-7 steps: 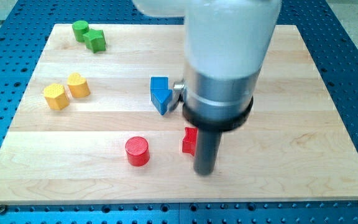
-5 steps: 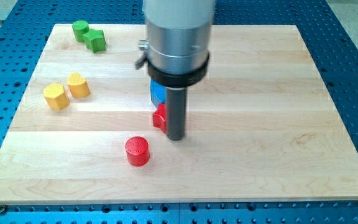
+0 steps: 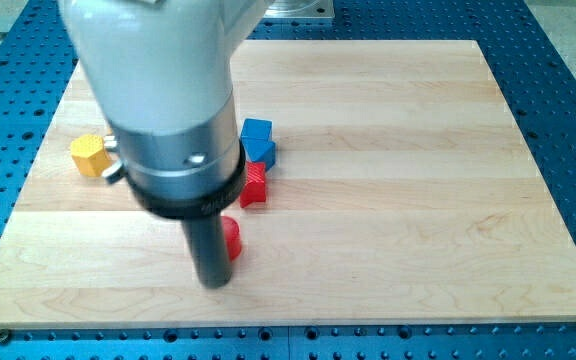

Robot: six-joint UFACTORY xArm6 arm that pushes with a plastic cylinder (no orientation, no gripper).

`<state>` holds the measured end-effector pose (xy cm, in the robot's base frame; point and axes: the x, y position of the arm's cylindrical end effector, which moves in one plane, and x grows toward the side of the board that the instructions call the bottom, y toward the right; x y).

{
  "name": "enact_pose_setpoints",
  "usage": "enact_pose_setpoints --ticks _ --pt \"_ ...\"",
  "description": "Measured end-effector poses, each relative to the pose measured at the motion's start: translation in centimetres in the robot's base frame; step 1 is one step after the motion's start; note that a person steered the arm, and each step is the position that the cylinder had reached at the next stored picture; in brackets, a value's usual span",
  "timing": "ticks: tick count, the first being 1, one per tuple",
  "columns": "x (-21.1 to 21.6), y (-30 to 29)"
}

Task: Push the red circle below the red star

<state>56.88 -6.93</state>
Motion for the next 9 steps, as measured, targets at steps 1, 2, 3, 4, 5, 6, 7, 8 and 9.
enact_pose_setpoints --ticks 1,2,3,4,5,6,7,8,9 --pt "-1.8 0.2" --pt "-0.7 -3.2" --pt "-3.0 -5.0" --pt "-3.6 -2.6" --pt "-3.6 -1.2" --pt "-3.5 0.0" --pt "-2.8 0.5" --pt "-1.8 0.5" --pt "-0.1 -2.3"
